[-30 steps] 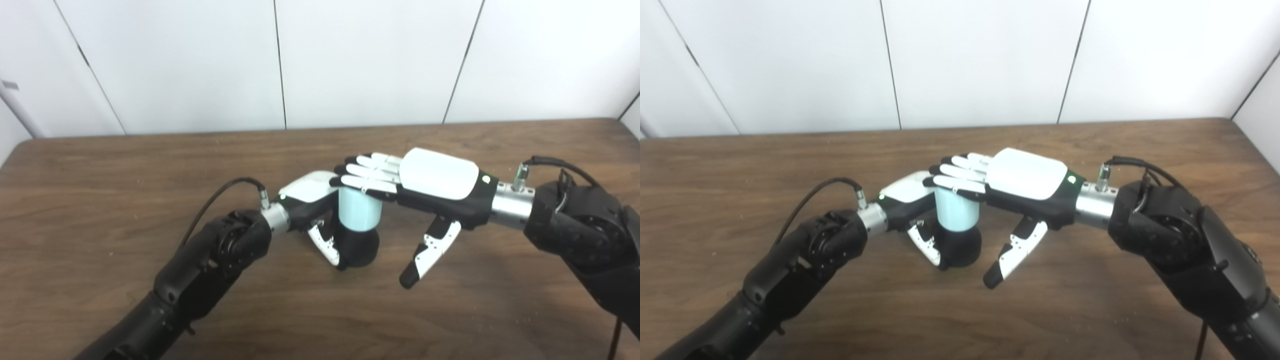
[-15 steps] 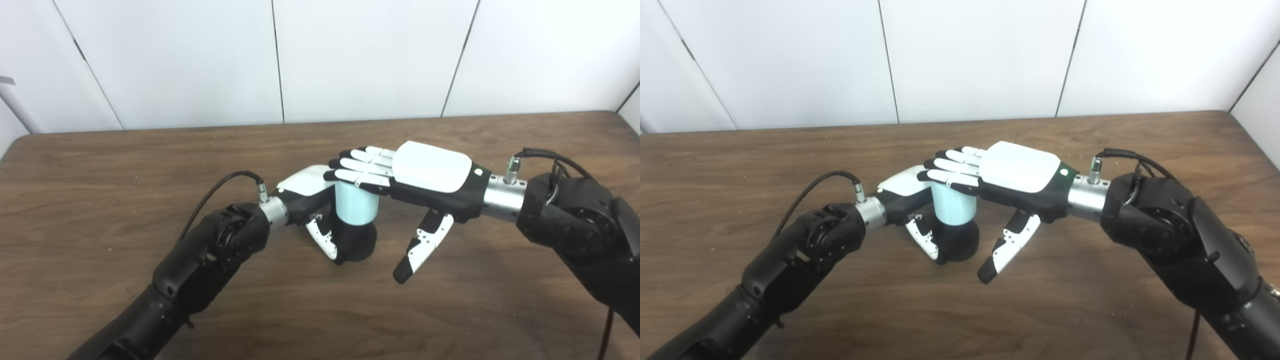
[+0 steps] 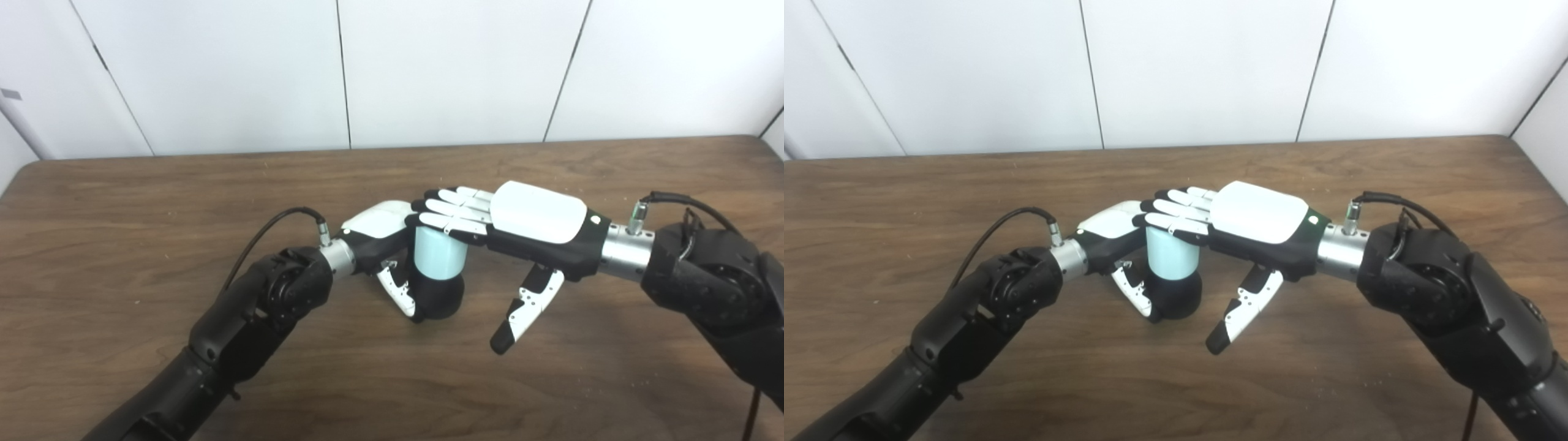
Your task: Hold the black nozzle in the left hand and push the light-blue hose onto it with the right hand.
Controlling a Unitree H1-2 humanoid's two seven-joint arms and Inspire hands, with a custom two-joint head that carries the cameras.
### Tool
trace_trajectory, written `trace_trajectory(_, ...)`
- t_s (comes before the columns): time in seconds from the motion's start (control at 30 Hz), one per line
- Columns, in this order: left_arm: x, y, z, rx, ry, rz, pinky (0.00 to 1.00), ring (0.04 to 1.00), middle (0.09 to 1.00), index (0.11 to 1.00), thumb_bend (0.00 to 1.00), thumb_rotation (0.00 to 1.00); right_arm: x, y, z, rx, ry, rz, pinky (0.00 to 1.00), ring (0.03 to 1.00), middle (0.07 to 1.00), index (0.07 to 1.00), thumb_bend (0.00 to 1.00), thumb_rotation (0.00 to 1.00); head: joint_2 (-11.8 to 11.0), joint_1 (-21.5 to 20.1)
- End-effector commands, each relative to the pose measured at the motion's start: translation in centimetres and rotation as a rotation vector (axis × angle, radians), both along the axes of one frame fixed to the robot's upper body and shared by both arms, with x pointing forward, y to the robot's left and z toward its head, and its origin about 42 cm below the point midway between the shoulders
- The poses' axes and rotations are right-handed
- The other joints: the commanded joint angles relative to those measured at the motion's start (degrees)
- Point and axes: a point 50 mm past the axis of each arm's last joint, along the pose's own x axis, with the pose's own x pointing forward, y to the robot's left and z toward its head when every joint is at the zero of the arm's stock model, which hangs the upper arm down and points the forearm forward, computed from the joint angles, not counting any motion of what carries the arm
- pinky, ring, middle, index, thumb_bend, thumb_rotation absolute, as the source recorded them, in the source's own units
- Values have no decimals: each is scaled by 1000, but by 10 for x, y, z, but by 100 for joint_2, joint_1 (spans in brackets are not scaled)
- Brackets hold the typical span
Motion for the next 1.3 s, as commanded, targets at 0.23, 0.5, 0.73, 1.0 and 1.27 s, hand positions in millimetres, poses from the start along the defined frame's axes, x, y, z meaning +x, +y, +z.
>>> trace_trajectory(0.23, 2, 20, -20, 124, 75, 45, 1000, 581, 508, 468, 524, 0, -10, -13, -25, -130, 98, 34, 1000, 1000, 1000, 999, 820, 897, 12, -7)
trace_trajectory(0.5, 2, 18, -21, 127, 71, 43, 1000, 580, 508, 468, 524, 0, 1, -1, 1, -70, 46, 60, 1000, 1000, 1000, 995, 819, 866, -39, -9)
trace_trajectory(0.73, 2, 18, -22, 130, 67, 42, 1000, 580, 511, 466, 524, 0, 8, 7, 29, 169, -54, 57, 882, 918, 948, 929, 738, 743, -58, -11)
trace_trajectory(1.0, 2, 19, -22, 136, 60, 45, 1000, 591, 512, 466, 524, 0, 11, 12, 44, 238, -137, 29, 646, 814, 886, 867, 683, 597, -90, -22)
trace_trajectory(1.27, 0, 19, -24, 134, 59, 45, 1000, 587, 512, 466, 524, 0, 14, 9, 47, 268, -111, -21, 722, 872, 915, 898, 676, 598, -83, -28)
